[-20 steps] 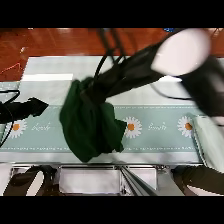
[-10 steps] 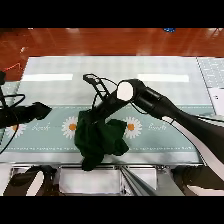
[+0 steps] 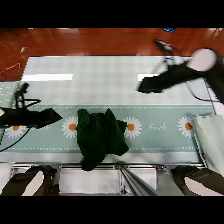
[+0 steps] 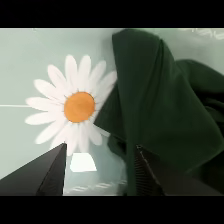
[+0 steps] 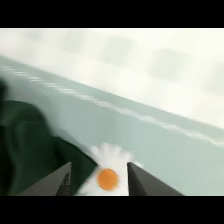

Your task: Fold the shirts.

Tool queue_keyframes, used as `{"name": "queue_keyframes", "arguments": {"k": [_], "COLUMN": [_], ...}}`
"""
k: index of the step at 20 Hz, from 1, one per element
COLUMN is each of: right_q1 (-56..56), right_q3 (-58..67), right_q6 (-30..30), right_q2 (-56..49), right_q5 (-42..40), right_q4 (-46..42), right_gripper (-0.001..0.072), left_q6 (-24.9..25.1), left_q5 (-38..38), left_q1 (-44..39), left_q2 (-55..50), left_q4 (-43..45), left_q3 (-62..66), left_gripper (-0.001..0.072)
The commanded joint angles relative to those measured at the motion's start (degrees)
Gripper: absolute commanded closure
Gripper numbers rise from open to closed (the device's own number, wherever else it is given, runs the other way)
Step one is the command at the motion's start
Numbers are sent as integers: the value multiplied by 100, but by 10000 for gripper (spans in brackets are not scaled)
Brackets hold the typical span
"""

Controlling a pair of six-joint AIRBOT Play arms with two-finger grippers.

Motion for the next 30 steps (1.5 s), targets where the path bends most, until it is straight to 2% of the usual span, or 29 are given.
{"name": "queue_keyframes", "arguments": {"k": [1,4,6,9,10,11,12,17,20,25,30], "right_q1": [-1163,-1440,-1438,-1423,-1423,-1421,-1421,-1364,-341,1556,2037], "right_q3": [-1641,-2986,-3580,-4194,-4391,-4586,-4745,-5464,-5611,-5324,-4476], "right_q6": [-2,2,114,192,181,118,55,17,61,-216,-745], "right_q2": [1250,2332,2949,3453,3473,3471,3471,3453,3215,1716,367], "right_q5": [216,254,367,503,570,601,603,507,-267,-1864,-2404], "right_q4": [-323,-295,-164,476,811,1158,1381,1788,2236,2909,3134], "right_gripper": [302,302,302,302,302,302,302,303,303,303,303], "left_q6": [791,1528,1580,1641,1644,1790,1950,1963,1963,1958,1919], "left_q5": [-42,173,199,232,227,227,214,247,299,284,286], "left_q1": [-76,-350,-592,-905,-964,-990,-1003,-1005,-1005,-1008,-1010], "left_q2": [-1384,-2476,-2990,-3434,-3501,-3506,-3480,-3405,-3405,-3405,-3405], "left_q4": [-1475,-2337,-2371,-2374,-2374,-2398,-2426,-2413,-2413,-2415,-2413], "left_q3": [-24,-20,-17,57,131,208,295,566,564,564,564], "left_gripper": [199,199,199,203,333,698,689,689,689,689,689]}}
